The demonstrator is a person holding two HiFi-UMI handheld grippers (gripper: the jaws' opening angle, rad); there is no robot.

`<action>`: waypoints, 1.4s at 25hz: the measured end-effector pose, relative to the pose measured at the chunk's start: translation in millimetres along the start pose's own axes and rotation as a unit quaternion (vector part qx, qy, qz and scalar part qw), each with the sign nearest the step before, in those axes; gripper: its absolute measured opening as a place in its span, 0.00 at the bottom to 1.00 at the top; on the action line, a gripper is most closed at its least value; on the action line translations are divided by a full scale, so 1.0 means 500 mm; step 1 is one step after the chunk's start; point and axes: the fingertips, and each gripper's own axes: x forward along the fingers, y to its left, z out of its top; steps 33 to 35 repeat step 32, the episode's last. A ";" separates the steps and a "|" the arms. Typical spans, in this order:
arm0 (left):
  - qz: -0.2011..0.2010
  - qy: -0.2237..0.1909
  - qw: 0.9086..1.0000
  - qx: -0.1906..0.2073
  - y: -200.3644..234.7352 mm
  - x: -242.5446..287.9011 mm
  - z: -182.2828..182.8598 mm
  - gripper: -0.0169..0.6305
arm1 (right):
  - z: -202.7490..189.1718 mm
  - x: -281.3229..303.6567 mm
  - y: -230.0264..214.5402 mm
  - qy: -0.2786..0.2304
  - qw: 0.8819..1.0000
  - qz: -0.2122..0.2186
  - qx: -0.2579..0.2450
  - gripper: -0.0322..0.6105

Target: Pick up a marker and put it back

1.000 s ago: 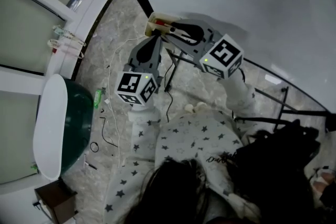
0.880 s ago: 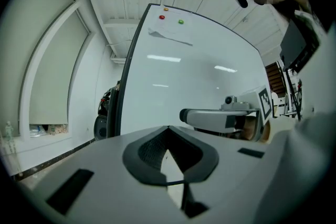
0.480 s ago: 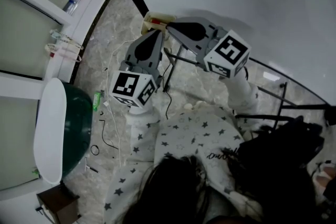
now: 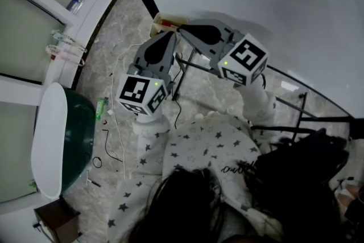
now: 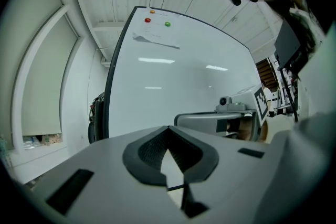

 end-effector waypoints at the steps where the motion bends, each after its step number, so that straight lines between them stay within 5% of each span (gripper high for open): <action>1: 0.000 0.000 1.000 -0.001 0.001 0.000 0.000 0.03 | -0.001 0.002 -0.001 0.002 1.000 0.000 -0.003 0.06; 35: 0.005 0.000 1.000 -0.003 0.018 -0.017 -0.006 0.03 | -0.025 0.028 0.008 0.017 1.000 0.002 -0.006 0.06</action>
